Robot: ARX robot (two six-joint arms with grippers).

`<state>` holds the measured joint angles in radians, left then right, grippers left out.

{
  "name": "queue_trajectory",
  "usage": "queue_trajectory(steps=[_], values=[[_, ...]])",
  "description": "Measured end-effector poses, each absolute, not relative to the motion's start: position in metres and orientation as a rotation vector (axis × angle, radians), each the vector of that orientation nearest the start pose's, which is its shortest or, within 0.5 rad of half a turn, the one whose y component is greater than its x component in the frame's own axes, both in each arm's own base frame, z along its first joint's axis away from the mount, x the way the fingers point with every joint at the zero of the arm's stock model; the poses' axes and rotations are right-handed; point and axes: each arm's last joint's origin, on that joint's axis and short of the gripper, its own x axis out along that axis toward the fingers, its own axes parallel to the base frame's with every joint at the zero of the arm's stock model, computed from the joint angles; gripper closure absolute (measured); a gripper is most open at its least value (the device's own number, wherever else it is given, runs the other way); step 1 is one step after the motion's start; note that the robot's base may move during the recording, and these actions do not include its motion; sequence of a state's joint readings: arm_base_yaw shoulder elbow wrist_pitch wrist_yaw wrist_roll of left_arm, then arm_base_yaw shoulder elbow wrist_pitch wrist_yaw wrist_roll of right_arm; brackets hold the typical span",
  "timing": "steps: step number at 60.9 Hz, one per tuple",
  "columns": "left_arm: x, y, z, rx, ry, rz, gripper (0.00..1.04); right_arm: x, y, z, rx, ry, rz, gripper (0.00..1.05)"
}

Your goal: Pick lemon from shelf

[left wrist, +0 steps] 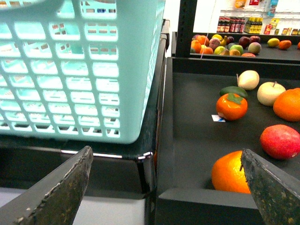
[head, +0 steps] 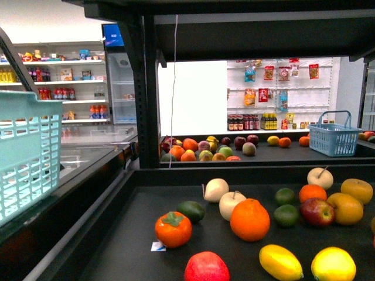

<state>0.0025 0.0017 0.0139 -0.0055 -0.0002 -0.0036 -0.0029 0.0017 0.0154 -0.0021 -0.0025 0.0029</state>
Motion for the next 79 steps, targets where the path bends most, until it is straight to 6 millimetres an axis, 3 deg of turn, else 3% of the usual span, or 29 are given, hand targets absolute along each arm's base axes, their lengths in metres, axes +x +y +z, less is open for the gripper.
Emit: queue_trajectory(steps=[46,52,56,64,70,79], values=[[0.097,0.0,0.168,-0.004,-0.006,0.003,0.08,0.097,0.0,0.168,0.002,-0.012,0.0,0.07],[0.1,0.0,0.166,-0.217,0.15,0.044,0.08,0.097,0.0,0.168,0.002,-0.011,0.002,0.07],[0.105,-0.001,0.179,-0.356,0.139,0.004,0.08,0.097,0.0,0.168,0.002,-0.012,0.0,0.07],[0.125,0.013,0.22,-0.559,0.073,-0.041,0.08,0.097,0.0,0.168,0.002,-0.012,0.0,0.07],[0.157,0.038,0.24,-0.796,0.093,-0.055,0.08,0.097,0.0,0.168,0.002,-0.012,0.0,0.07],[0.217,0.072,0.24,-1.087,0.141,0.022,0.08,0.097,0.0,0.168,0.002,-0.012,0.0,0.07]])
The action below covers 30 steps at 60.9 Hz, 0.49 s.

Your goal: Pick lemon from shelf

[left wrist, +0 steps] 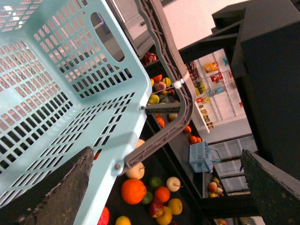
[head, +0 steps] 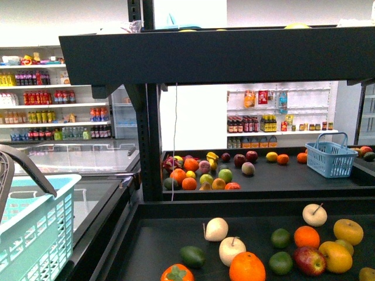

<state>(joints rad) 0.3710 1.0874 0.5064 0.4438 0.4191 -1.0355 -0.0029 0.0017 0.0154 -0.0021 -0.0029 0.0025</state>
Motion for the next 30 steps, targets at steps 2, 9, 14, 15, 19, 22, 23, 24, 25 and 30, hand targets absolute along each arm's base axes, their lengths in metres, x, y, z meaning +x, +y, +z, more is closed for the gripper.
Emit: queue_trajectory(steps=[2,9,14,15,19,22,23,24,25,30], values=[[0.225,0.075,0.24,-1.106,0.14,0.023,0.08,0.097,0.0,0.168,0.002,-0.012,0.0,0.07],[0.256,0.083,0.241,-1.185,0.13,0.025,0.08,0.097,0.0,0.168,0.002,-0.012,0.0,0.07],[0.276,0.087,0.242,-1.219,0.11,0.015,0.08,0.097,0.0,0.168,0.002,-0.012,0.0,0.07],[0.28,0.088,0.242,-1.226,0.109,0.017,0.08,0.097,0.0,0.168,0.002,-0.012,0.0,0.07],[0.297,0.09,0.24,-1.248,0.103,0.025,0.08,0.097,0.0,0.168,0.002,-0.012,0.0,0.07],[0.308,0.092,0.239,-1.256,0.097,0.025,0.08,0.097,0.0,0.168,0.002,-0.012,0.0,0.07],[0.31,0.092,0.239,-1.256,0.095,0.026,0.08,0.097,0.0,0.168,0.002,-0.012,0.0,0.07],[0.313,0.092,0.239,-1.255,0.092,0.024,0.08,0.097,0.0,0.168,0.002,-0.012,0.0,0.07],[0.316,0.092,0.239,-1.254,0.09,0.019,0.08,0.097,0.0,0.168,0.002,-0.012,0.0,0.07],[0.328,0.092,0.239,-1.25,0.086,0.008,0.08,0.097,0.0,0.168,0.002,-0.012,0.0,0.07]])
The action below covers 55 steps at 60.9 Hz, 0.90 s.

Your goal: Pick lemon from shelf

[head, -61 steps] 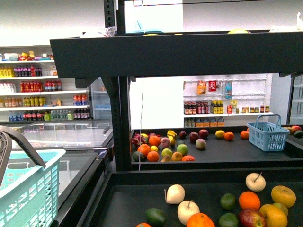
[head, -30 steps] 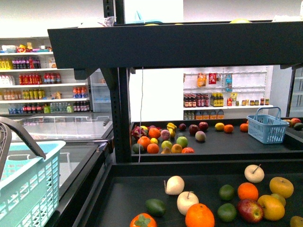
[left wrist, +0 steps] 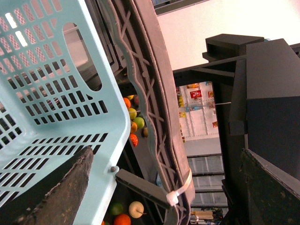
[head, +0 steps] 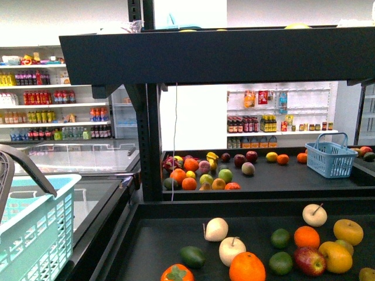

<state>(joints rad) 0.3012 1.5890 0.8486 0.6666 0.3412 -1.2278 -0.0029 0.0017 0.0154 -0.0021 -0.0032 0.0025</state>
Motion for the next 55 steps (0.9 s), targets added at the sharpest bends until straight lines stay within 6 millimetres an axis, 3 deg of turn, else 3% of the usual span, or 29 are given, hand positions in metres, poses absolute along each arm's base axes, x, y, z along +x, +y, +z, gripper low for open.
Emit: queue_trajectory(steps=[25,31,44,50,55], values=[[0.382,0.098,0.246,-1.254,0.05,0.016,0.08,0.097,0.0,0.168,0.002,-0.012,0.0,0.07],[0.396,0.097,0.246,-1.248,0.063,0.043,0.33,0.097,0.0,0.168,0.002,-0.012,0.0,0.07],[0.402,0.095,0.243,-1.249,0.075,0.069,0.77,0.097,0.0,0.168,0.002,-0.012,0.0,0.07],[0.4,0.092,0.243,-1.286,0.094,0.078,0.89,0.097,0.0,0.168,0.002,-0.012,0.0,0.07],[0.394,0.087,0.247,-1.239,0.112,0.062,0.94,0.097,0.0,0.168,0.002,-0.012,0.0,0.07]])
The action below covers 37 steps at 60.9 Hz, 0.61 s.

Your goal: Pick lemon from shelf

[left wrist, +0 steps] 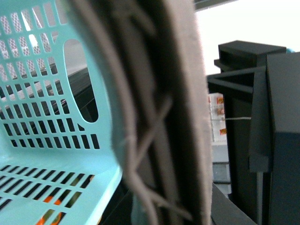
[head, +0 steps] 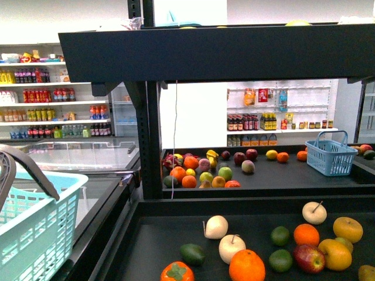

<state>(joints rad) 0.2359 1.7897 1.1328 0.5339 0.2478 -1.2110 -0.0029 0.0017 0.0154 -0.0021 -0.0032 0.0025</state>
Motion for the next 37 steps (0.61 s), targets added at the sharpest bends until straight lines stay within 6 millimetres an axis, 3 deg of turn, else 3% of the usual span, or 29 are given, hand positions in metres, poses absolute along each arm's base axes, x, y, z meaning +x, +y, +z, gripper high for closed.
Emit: queue_trajectory(steps=[19,37], values=[[0.368,0.063,0.274,-1.064,0.185,-0.127,0.98,0.097,0.0,0.168,0.002,-0.012,0.0,0.07],[0.339,-0.008,0.3,-0.839,0.311,-0.524,0.99,0.097,0.0,0.168,0.002,-0.012,0.0,0.07]])
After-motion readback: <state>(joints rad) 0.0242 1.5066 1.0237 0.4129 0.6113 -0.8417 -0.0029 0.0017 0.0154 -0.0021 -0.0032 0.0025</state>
